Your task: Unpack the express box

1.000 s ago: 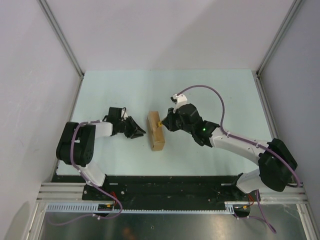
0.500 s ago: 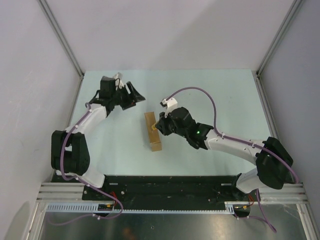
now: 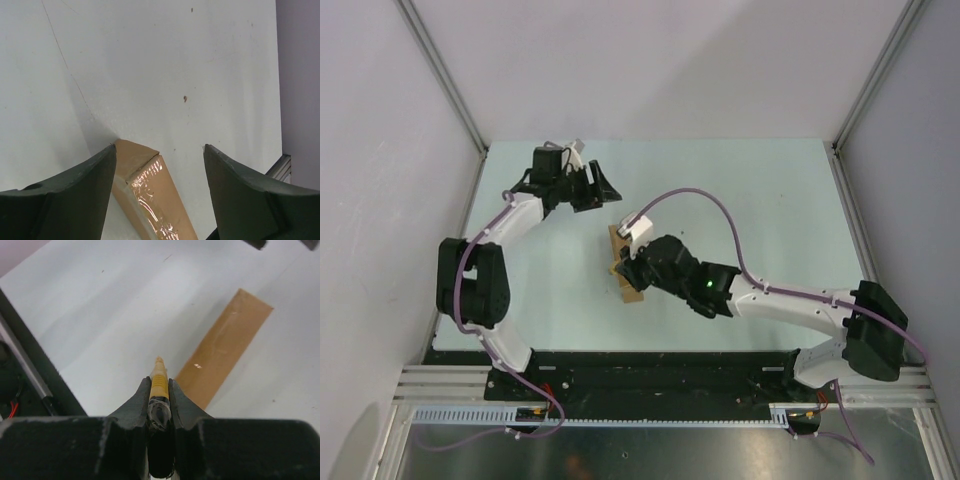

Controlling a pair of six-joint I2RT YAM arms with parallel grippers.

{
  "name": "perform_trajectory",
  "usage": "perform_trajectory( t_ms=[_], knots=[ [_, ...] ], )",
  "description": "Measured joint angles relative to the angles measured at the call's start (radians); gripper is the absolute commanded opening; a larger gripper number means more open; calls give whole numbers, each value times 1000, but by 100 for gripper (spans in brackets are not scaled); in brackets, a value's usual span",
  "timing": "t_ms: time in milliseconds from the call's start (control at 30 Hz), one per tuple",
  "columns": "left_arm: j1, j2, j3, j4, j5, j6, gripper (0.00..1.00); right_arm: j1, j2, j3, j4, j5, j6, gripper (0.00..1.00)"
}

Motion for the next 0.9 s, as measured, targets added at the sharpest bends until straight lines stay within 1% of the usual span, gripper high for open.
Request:
perform_trajectory(
  t_ms=[100, 167, 267, 367, 467, 633, 700, 900],
  knots=[
    [-10, 33, 12, -1, 0, -1, 75, 72, 2, 2, -12, 53, -13, 0],
    [-15, 73, 32, -1, 5, -5, 75, 127, 16, 12, -24, 114, -19, 0],
    [-22, 144, 63, -2, 22, -6, 73, 203, 64, 24, -24, 220, -28, 0],
    [-29, 179, 71, -6, 36, -6, 73, 257, 131, 25, -14, 314, -32, 0],
    [-43, 178, 72, -13, 34, 7, 72, 273, 195, 25, -12, 389, -40, 0],
    [-58, 179, 89, -13, 47, 29, 66, 272, 265, 25, 36, 491, -71, 0],
    [-58, 187, 98, -11, 63, 30, 65, 280, 293, 25, 53, 542, -76, 0],
    [-61, 217, 100, -10, 71, 30, 63, 286, 310, 25, 38, 633, -32, 0]
  ],
)
